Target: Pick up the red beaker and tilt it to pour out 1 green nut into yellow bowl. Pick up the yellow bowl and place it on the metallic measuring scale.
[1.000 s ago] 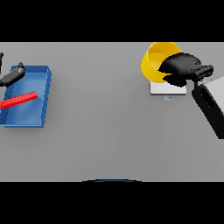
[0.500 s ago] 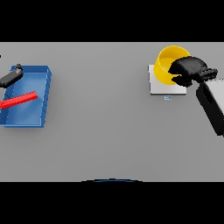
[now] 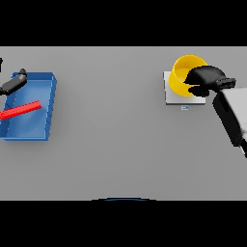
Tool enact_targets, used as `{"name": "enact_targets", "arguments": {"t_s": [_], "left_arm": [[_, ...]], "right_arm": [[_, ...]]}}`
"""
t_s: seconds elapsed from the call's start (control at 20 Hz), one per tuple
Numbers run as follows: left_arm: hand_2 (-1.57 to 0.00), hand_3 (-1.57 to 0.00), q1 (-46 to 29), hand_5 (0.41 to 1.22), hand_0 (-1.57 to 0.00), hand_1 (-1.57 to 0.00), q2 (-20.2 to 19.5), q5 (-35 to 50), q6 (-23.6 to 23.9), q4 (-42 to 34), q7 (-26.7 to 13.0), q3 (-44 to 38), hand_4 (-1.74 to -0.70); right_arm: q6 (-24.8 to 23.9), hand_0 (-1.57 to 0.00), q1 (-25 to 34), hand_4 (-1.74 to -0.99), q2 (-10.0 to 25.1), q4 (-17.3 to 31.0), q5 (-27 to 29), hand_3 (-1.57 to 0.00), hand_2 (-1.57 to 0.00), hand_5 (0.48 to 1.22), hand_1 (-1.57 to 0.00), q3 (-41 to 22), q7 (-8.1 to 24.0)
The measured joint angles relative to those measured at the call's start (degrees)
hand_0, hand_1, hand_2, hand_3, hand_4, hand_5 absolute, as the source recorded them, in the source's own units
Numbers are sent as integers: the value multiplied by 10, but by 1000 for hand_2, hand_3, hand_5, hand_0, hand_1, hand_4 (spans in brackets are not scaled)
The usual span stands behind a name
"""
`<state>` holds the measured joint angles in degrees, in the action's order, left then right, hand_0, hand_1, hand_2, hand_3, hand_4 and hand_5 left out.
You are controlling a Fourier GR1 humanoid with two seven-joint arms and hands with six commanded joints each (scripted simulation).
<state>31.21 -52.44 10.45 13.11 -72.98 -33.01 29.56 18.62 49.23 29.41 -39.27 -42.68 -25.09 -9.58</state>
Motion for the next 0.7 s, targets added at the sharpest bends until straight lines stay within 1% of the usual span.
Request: {"name": "enact_targets", "arguments": {"t_s": [0.05,0.1,0.15,0.2,0.25,0.35,0.4,0.45,0.5,0.6,0.65,0.7], "left_arm": [[1,1,3,745,1,1,0,2,-4,7,7,-3,-813],[1,1,10,745,1,1,3,2,-9,15,4,-3,-812],[1,1,7,744,1,1,6,1,-7,14,4,0,-812],[1,1,12,744,1,1,6,0,-11,23,0,0,-815],[1,1,15,745,1,1,10,-2,-10,23,0,2,-812],[1,1,17,740,1,1,11,-2,-14,24,0,3,-805],[1,1,19,738,1,1,15,-3,-15,24,3,6,-806],[1,1,15,739,1,1,13,-4,-12,24,1,6,-809],[1,1,13,739,1,1,16,-4,-9,28,8,5,-810],[1,1,19,736,1,1,17,-2,-13,32,7,2,-812],[1,1,17,736,1,1,17,-2,-10,32,12,2,-809],[1,1,19,734,1,1,16,-4,-12,33,9,3,-812]], "right_arm": [[8,-1543,1,-1659,0,-2,6,-1022,-1496,1221,-1443,5,8],[11,-1525,5,-1596,-7,5,6,-907,-1348,1134,-1350,6,19],[12,-1219,4,-1548,-10,9,9,-824,-1132,1053,-1083,7,18],[14,-975,2,-1504,-7,10,14,-762,-954,983,-866,11,16],[15,-780,4,-1470,-8,13,13,-711,-810,928,-692,11,18],[31,-499,18,-1425,-3,21,15,-635,-597,851,-443,12,10],[33,-399,16,-1410,-8,22,15,-604,-518,821,-354,10,11],[31,-319,17,-1397,-10,30,13,-572,-449,799,-283,10,8],[33,-255,21,-1385,-11,32,13,-541,-390,780,-226,9,4],[34,-163,22,-1356,-10,35,9,-475,-288,755,-144,4,-5],[34,-130,25,-1346,-13,42,4,-442,-244,746,-115,-1,-11],[31,-104,26,-1336,-12,49,1,-413,-207,741,-92,-4,-20]]}}
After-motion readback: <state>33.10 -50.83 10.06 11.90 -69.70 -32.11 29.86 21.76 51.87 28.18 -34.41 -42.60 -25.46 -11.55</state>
